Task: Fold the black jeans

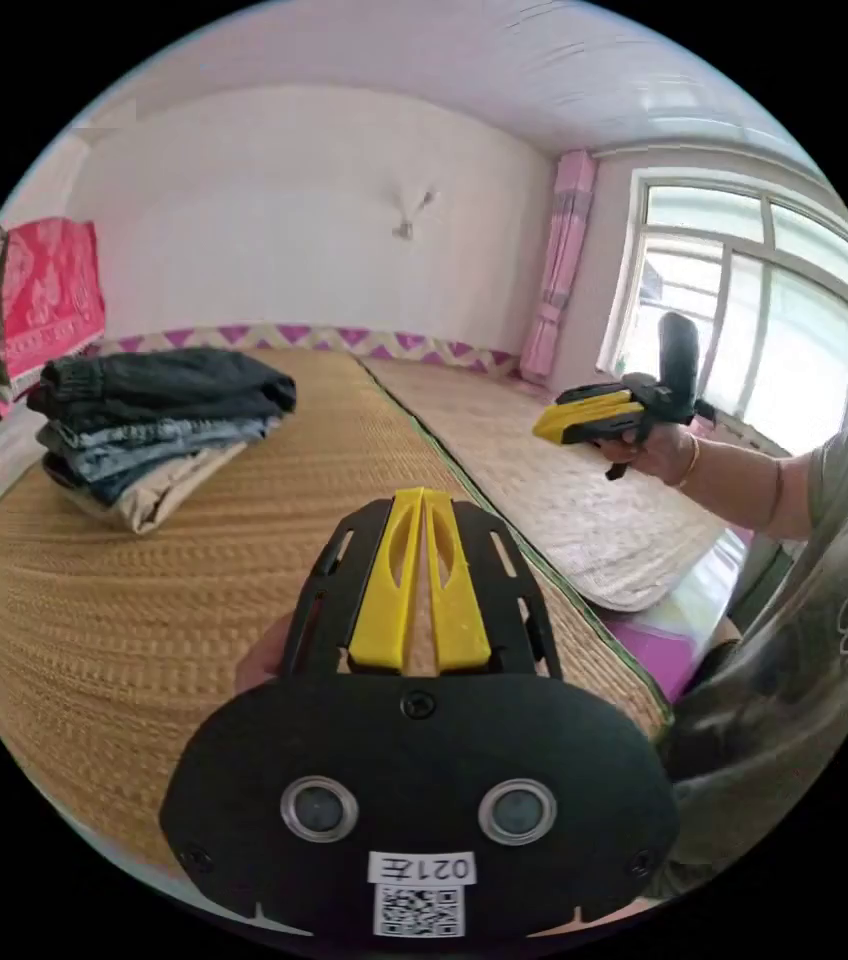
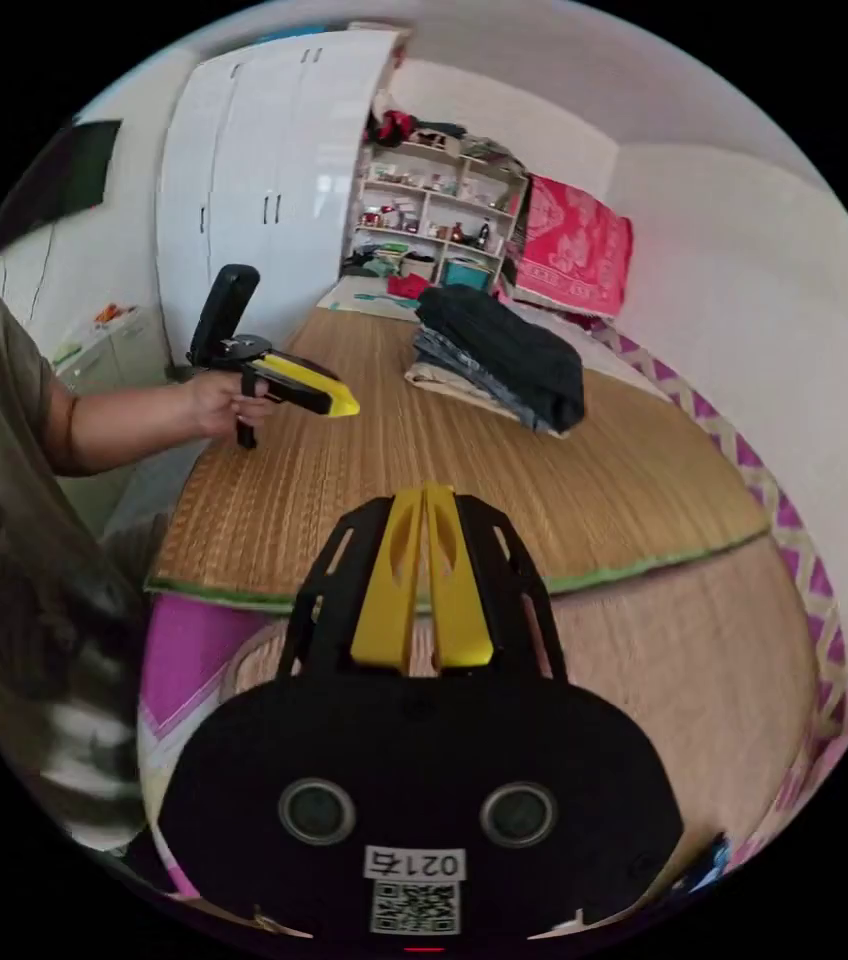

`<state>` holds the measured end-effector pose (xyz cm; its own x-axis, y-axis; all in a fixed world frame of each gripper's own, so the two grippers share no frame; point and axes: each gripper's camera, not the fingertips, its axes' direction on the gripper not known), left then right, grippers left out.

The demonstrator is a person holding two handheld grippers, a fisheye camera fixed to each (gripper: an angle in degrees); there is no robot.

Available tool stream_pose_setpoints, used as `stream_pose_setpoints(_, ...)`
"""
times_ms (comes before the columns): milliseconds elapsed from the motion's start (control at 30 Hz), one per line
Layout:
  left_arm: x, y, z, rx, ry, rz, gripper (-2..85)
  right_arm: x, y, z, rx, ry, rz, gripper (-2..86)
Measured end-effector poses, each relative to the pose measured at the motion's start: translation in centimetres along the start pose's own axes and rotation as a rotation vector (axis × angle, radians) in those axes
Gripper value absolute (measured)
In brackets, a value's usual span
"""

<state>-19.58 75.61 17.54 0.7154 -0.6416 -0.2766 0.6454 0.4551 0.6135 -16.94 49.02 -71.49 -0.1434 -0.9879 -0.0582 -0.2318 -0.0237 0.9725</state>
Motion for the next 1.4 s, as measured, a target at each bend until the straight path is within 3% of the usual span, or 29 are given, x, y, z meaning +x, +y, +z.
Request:
stream_pose_setpoints(100, -4.2, 0.3, -1.8, 0.136, 0.114, -0.036, -0.9, -0.1, -11.0, 4.4, -0.005, 0.021, -0.121, 7.2)
stream_pose_setpoints(400, -6.3, 2.3, -4.7, 0.197, 0.28, 0.028, 0.3, 0.7, -35.7, 17.7, -0.023, 0.202, -0.329, 13.9)
stream_pose_setpoints(533, -7.8, 3.4, -5.5, 0.207, 0.31, 0.002, 2.9, 0.9, -40.7, 22.0, -0.056, 0.263, -0.401, 16.5)
stream_pose_setpoints(833, -10.4, 6.8, -6.8, 0.255, 0.298, -0.049, -0.9, 5.9, -44.8, 25.8, -0.117, 0.171, -0.411, 6.8)
stream_pose_setpoints(933, -10.9, 7.8, -6.6, 0.249, 0.295, -0.054, -1.0, 10.9, -44.8, 23.2, -0.058, 0.102, -0.191, 5.4)
stream_pose_setpoints(1000, -11.5, 8.5, -6.5, 0.249, 0.298, -0.063, -1.0, 19.4, -43.5, 18.6, 0.049, -0.01, 0.117, 4.0)
stream_pose_setpoints(1100, -12.4, 9.7, -6.2, 0.25, 0.295, -0.09, -1.0, 31.1, -39.2, 11.0, 0.157, -0.071, 0.402, 1.3)
stream_pose_setpoints(1300, -13.5, 12.0, -5.2, 0.241, 0.295, -0.107, -1.0, 41.7, -27.8, -8.1, 0.25, 0.06, 0.491, -0.1)
stream_pose_setpoints(1400, -14.1, 13.2, -4.7, 0.243, 0.298, -0.116, -1.0, 40.3, -23.2, -14.5, 0.129, 0.159, 0.422, -0.3)
